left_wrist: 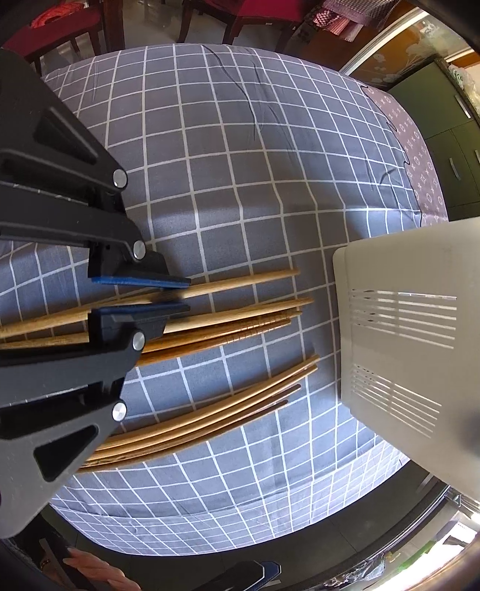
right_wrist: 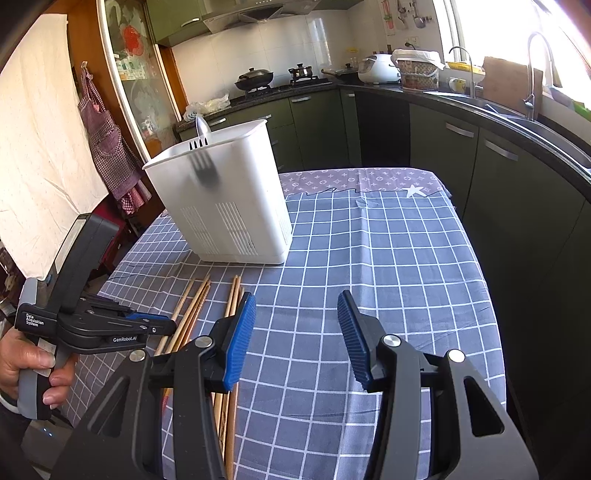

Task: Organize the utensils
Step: 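Grasp one wooden chopstick with the left gripper and lift it upright, then grasp another wooden chopstick with the right gripper while the left gripper holds its chopstick upright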

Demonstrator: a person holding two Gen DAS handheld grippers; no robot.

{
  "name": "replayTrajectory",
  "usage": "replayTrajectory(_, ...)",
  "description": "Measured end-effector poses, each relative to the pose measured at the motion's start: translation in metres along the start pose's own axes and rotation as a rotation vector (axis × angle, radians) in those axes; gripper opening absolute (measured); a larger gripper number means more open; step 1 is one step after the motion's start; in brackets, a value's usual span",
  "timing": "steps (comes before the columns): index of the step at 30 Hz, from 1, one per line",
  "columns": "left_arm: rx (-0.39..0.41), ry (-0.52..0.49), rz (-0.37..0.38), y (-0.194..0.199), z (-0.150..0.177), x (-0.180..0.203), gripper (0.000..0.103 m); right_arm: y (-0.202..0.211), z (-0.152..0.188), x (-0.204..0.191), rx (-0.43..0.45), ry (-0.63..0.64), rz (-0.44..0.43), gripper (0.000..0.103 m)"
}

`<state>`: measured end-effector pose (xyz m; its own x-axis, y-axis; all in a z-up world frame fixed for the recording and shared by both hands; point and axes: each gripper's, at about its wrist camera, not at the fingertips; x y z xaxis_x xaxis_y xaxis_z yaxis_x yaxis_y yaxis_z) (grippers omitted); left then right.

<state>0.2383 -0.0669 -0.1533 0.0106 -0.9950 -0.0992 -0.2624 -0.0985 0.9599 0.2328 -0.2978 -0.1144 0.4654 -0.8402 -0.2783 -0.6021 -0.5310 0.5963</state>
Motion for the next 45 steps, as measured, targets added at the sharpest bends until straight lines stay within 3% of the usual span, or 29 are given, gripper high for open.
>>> replayTrajectory(7,0.066,0.028,0.026,0.018,0.003,-0.020,0.006,-0.010,-0.002,-0.002,-0.081,0.008,-0.014,0.047)
replayTrajectory(16,0.338,0.090,0.039,0.093,0.027,-0.058,0.006,-0.054,0.000,-0.015,-0.282,0.026,-0.080,0.046)
replayTrajectory(20,0.422,0.101,0.029,0.111,0.041,-0.069,0.006,-0.079,0.000,-0.019,-0.381,0.019,-0.112,0.030)
replayTrajectory(24,0.481,0.099,0.027,0.125,0.055,-0.076,0.006,-0.096,-0.002,-0.025,-0.445,0.029,-0.115,0.026)
replayTrajectory(30,0.521,0.093,0.026,0.136,0.065,-0.075,0.006,-0.113,-0.004,-0.033,-0.492,0.071,-0.069,0.020)
replayTrajectory(45,0.531,0.087,0.024,0.139,0.071,-0.074,0.006,-0.130,0.006,-0.056,-0.546,0.171,0.000,0.020)
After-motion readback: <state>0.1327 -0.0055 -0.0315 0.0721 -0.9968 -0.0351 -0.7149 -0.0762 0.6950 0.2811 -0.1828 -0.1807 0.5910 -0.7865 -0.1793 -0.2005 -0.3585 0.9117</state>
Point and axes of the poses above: each gripper's, at about its wrist camera, not at the fingertips, and y roughly against the way its jaws point, x to its right, z to its underside, and after that the axes turned 9 degrees about -z, right-handed
